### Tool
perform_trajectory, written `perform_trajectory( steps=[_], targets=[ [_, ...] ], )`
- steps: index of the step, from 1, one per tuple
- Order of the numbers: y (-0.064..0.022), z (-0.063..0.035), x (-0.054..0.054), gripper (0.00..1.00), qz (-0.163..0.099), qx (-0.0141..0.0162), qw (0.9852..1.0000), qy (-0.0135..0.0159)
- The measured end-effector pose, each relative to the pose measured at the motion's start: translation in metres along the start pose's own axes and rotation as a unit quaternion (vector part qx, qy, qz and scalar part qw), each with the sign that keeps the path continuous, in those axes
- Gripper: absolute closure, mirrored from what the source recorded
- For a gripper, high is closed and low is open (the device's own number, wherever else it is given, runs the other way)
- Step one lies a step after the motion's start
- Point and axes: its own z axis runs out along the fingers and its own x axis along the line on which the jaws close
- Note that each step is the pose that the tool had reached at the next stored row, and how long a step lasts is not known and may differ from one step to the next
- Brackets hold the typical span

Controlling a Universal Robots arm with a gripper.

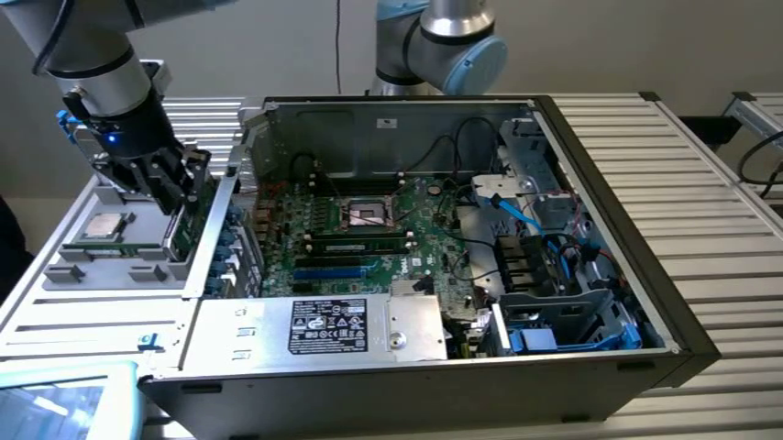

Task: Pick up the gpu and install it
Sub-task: 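Pick up the gpu and move the gpu toward the slot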

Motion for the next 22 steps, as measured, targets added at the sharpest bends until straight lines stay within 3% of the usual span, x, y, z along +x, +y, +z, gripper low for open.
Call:
perform_trajectory(
  steps=[4,8,11,17,19,22],
  targets=[
    [-0.0005,0.0074,0.0,0.58,0.0,-0.0003,1.0,0.0],
    [-0.0006,0.0077,0.0,0.6,0.0,-0.0002,1.0,0.0],
    [-0.0006,0.0077,0.0,0.72,0.0,-0.0002,1.0,0.0001],
    [-0.0006,0.0078,0.0,0.72,0.0,-0.0002,1.0,0.0],
    [-0.0001,0.0034,0.0,0.72,0.0,-0.0005,1.0,-0.0001],
    [0.0009,-0.0107,0.0,0.72,0.0,-0.0003,1.0,-0.0001]
  ],
)
